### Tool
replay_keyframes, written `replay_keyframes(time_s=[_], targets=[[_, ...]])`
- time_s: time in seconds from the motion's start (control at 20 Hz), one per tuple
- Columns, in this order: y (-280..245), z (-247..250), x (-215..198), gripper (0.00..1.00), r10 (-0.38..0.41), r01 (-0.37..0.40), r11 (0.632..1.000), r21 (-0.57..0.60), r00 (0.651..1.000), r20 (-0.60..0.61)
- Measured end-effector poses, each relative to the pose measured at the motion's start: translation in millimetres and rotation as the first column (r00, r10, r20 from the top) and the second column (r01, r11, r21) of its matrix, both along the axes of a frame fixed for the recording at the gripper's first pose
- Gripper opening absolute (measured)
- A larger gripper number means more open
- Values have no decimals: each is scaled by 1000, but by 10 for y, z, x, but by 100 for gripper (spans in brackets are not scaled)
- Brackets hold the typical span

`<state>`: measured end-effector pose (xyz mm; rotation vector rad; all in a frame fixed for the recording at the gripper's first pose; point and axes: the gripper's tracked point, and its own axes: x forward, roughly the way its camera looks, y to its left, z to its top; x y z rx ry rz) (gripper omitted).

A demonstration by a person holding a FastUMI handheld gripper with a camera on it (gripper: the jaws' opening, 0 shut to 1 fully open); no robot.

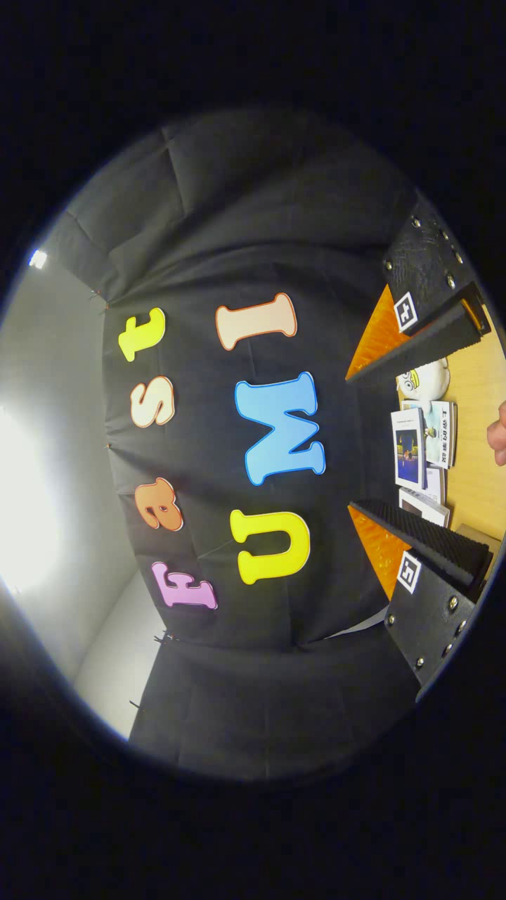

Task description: Open the storage box then place both shoes into the box .Put the left shoe in first, then the right shoe, with the right side of both shoes facing outward in a uniform manner.

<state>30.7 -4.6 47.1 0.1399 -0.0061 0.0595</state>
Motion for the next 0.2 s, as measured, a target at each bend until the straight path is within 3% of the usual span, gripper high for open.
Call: replay_keyframes(time_s=[0.2], targets=[[-329, -144, 63, 98, -20, 24, 998, -63, 998, 54]])
